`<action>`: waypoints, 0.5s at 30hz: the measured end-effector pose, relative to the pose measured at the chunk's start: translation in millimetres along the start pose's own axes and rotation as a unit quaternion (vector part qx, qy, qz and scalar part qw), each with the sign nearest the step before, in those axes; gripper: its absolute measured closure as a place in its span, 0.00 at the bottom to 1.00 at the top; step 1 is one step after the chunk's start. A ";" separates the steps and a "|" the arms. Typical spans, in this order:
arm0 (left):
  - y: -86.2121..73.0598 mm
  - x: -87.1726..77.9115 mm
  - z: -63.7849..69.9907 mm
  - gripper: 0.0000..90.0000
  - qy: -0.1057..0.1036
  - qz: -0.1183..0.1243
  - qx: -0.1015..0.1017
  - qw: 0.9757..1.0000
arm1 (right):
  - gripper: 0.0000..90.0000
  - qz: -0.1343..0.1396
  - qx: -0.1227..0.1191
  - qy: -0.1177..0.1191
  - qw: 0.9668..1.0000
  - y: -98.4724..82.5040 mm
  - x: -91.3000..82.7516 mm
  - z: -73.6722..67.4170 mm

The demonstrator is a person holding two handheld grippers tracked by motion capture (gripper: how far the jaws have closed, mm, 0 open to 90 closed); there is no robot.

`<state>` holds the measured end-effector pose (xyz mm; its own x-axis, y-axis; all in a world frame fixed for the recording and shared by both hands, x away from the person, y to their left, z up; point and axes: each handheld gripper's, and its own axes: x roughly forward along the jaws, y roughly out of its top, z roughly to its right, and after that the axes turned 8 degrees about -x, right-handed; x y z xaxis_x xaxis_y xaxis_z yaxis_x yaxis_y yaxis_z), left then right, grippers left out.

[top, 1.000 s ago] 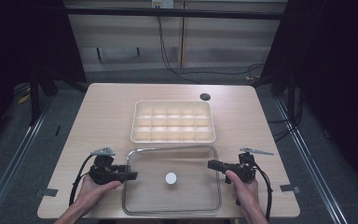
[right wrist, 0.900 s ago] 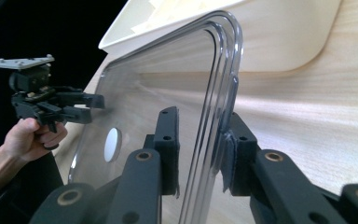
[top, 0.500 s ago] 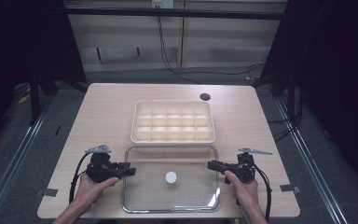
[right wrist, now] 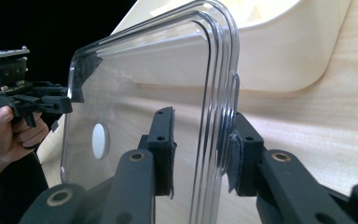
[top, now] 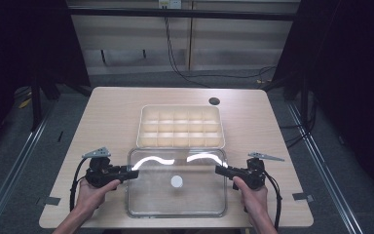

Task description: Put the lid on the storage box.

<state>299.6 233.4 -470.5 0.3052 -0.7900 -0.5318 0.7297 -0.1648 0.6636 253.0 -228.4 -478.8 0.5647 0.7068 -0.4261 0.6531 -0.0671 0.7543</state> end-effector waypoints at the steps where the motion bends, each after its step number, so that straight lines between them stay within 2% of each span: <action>1: 0.2 -0.3 0.3 0.66 0.001 0.001 0.001 1.000 | 0.74 -0.001 -0.003 -0.002 1.000 0.7 0.1 -0.6; 4: 1.6 -1.4 3.6 0.66 0.006 0.002 0.009 1.000 | 0.72 0.001 -0.012 -0.011 1.000 2.1 0.6 -2.4; 10: 2.9 -3.3 9.4 0.68 0.010 0.006 0.023 1.000 | 0.71 0.008 -0.012 -0.018 1.000 4.0 -0.8 -3.1; 14: 4.3 -5.4 11.2 0.70 0.000 0.017 0.019 1.000 | 0.71 0.011 -0.013 -0.019 1.000 5.3 -2.4 -3.8; 15: 4.9 -5.1 10.9 0.71 -0.004 0.020 0.012 1.000 | 0.71 0.015 -0.012 -0.022 1.000 6.7 -4.0 -6.4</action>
<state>294.9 230.2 -458.8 0.3276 -0.8013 -0.5006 0.7026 -0.1477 0.6961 251.9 -227.2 -468.8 0.6053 0.6733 -0.4246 0.6235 -0.0695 0.7787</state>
